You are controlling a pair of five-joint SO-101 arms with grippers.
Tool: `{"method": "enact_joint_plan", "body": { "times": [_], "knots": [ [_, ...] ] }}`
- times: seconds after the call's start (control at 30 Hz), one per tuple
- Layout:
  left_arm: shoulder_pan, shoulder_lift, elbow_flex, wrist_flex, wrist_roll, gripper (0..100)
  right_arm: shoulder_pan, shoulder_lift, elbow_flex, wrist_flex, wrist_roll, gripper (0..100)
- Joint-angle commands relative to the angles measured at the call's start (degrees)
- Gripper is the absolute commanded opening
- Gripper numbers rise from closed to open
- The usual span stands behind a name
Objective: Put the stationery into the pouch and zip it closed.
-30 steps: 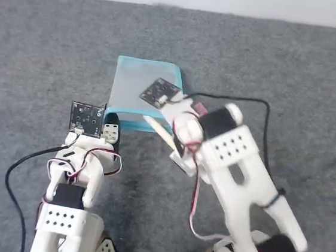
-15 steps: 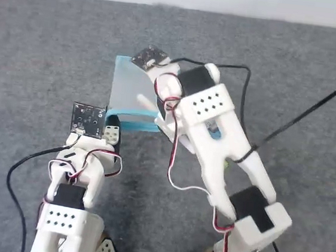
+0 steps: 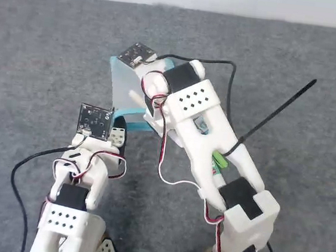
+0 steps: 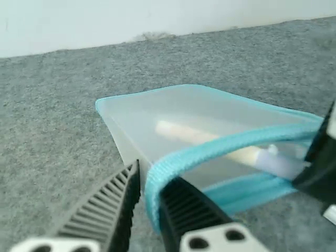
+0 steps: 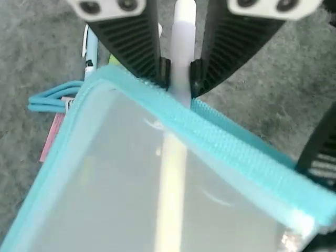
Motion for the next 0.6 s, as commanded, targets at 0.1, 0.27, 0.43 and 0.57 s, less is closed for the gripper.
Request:
{"method": "enact_joint_plan", "body": {
  "times": [0.1, 0.27, 0.43, 0.57],
  "knots": [
    [1.1, 0.6, -0.5, -2.3, 0.6, 1, -0.8, -0.8, -3.3, -2.9, -2.3, 0.8],
    [1.1, 0.6, -0.5, -2.3, 0.6, 1, -1.2, -0.9, -3.3, -5.6, -2.0, 0.8],
    [1.1, 0.6, -0.5, -2.3, 0.6, 1, -1.2, -2.2, -3.3, -6.9, -1.9, 0.8],
    [1.1, 0.6, -0.5, -2.3, 0.6, 1, -1.2, -3.7, -3.3, -7.3, -1.8, 0.8]
  ]
}}
